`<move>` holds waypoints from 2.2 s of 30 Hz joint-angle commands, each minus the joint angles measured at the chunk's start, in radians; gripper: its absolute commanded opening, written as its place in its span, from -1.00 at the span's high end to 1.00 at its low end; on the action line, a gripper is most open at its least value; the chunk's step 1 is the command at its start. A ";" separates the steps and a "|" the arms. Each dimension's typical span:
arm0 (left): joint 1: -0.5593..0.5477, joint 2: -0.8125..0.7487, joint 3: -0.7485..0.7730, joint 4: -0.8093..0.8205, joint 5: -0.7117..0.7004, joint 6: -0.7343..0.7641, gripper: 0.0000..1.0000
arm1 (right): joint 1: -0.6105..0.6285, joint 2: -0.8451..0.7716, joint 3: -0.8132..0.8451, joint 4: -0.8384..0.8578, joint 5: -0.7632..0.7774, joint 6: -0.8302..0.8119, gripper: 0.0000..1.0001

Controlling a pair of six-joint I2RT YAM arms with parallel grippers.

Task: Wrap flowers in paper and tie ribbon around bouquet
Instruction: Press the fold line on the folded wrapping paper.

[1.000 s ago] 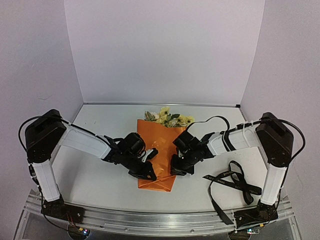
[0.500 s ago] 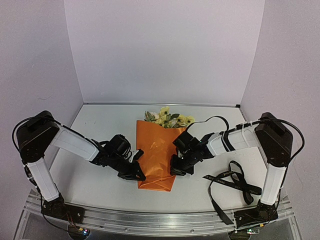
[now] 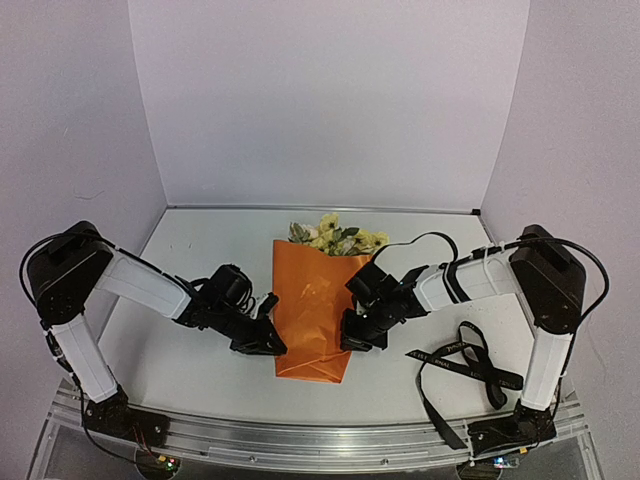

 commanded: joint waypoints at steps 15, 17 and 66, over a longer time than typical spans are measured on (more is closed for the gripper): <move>0.105 0.113 0.116 0.056 0.003 -0.054 0.63 | 0.001 0.033 0.020 -0.043 0.028 -0.016 0.91; 0.116 0.128 0.133 0.053 0.001 -0.054 0.62 | 0.002 0.032 0.018 -0.045 0.029 -0.017 0.91; 0.463 0.705 1.001 -0.162 0.076 -0.035 0.55 | 0.001 0.048 0.006 -0.045 0.005 -0.031 0.92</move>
